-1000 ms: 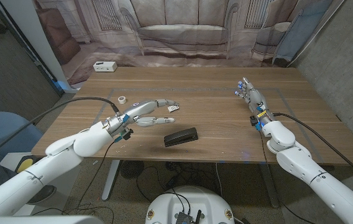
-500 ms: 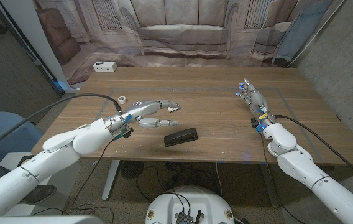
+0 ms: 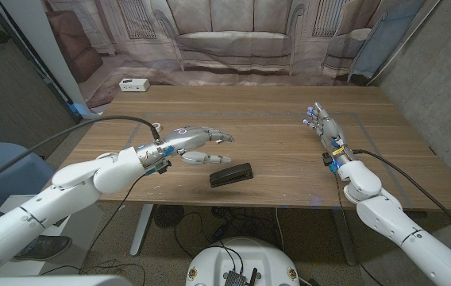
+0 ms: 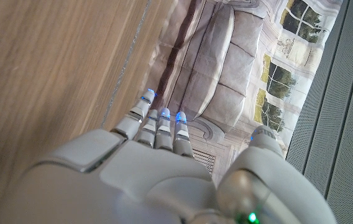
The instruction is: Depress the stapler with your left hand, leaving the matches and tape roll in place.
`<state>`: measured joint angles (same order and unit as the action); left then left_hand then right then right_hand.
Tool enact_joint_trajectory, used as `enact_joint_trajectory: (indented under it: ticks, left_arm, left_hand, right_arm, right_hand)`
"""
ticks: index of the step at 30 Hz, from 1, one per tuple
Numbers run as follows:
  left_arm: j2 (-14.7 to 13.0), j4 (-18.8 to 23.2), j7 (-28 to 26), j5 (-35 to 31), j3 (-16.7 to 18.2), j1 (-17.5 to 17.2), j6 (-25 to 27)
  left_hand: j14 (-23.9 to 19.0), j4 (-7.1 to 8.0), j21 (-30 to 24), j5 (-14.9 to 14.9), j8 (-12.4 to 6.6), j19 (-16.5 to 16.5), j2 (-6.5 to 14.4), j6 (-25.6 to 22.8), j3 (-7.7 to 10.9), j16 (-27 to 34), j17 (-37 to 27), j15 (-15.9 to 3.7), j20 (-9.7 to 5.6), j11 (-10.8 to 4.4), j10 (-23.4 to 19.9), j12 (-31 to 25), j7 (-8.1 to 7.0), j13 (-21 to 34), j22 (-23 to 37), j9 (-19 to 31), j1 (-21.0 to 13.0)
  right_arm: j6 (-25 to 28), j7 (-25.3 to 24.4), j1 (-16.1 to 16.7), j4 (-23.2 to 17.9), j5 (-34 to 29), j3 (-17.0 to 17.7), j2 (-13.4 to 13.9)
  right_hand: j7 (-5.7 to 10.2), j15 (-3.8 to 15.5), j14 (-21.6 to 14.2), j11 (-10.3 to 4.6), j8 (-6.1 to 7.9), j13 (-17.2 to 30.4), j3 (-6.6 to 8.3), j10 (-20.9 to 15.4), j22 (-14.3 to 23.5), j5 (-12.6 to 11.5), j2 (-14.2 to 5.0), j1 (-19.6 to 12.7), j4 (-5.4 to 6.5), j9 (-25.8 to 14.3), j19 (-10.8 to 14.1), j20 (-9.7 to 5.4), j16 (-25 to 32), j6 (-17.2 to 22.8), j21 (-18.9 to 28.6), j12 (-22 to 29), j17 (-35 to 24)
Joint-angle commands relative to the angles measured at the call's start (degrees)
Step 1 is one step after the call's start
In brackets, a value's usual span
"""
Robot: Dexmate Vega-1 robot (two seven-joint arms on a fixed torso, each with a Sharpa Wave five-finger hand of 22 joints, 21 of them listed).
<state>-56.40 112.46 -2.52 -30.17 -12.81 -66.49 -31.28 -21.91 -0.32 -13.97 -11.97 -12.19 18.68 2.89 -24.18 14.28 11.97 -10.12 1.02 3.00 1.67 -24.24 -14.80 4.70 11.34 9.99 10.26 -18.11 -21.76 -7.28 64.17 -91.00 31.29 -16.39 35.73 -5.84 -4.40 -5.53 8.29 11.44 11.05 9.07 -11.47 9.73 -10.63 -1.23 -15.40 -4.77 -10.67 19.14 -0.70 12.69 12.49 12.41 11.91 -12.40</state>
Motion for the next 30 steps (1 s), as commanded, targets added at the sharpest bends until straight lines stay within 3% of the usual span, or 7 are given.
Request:
enact_joint_trajectory:
  ticks: [1,30]
  left_arm:
    - [-2.06,3.10,2.89,-1.84,-1.44,1.24,3.31]
    - [-3.37,5.62,10.47,-1.31,-7.28,6.58,7.06]
  left_hand:
    - [-0.75,0.04,0.15,0.23,0.02,0.63,0.87,-0.82,0.44,-0.23,-0.20,-0.05,0.10,-0.29,-0.81,0.17,-0.22,0.09,0.24,0.19,-0.03]
    - [-2.38,0.62,0.53,1.19,-0.11,1.30,1.54,-3.05,0.33,-0.10,-0.27,-0.14,0.01,-0.33,-2.57,0.12,-0.39,0.12,0.30,0.20,1.27]
  right_arm:
    - [-0.98,0.42,0.60,0.33,0.19,0.32,-0.23]
    - [-1.33,2.52,0.80,1.79,2.07,0.86,0.09]
  right_hand:
    - [0.20,-0.06,-0.36,-0.15,-0.06,0.26,0.08,-0.53,0.17,-0.19,-0.44,-0.14,-0.45,-0.17,0.37,0.03,-0.14,0.35,-0.16,0.08,-0.07]
    - [0.14,-0.09,-0.42,0.03,-0.08,0.26,-0.06,-0.59,0.18,-0.19,-0.52,-0.03,-0.52,-0.17,0.43,0.08,-0.19,0.41,-0.39,0.01,-0.10]
